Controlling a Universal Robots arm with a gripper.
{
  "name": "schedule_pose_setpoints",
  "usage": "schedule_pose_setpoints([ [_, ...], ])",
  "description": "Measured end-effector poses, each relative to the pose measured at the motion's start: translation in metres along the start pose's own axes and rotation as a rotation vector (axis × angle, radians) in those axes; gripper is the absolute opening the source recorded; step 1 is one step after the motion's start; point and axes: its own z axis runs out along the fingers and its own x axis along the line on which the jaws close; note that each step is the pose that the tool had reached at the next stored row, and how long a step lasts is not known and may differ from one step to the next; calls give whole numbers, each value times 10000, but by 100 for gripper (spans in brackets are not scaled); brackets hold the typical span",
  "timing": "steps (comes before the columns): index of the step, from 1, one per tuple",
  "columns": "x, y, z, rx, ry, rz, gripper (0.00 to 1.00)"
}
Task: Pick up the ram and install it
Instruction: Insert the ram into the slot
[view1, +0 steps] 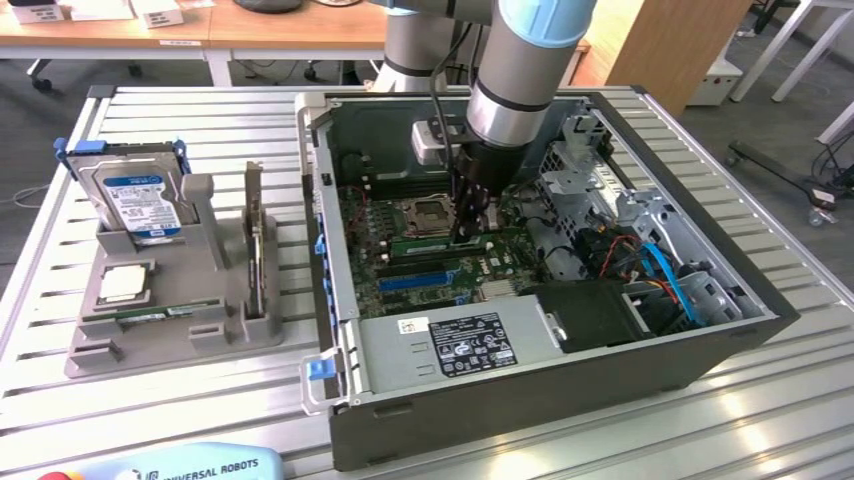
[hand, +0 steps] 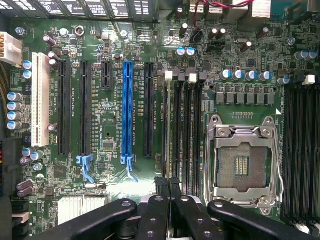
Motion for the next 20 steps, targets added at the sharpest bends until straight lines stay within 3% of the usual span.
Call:
schedule_pose_setpoints([
  [15,1,-2,43,1,-3,0,13],
  [18,1,-2,43,1,-3,0,25],
  [20,1,-2,43,1,-3,0,25],
])
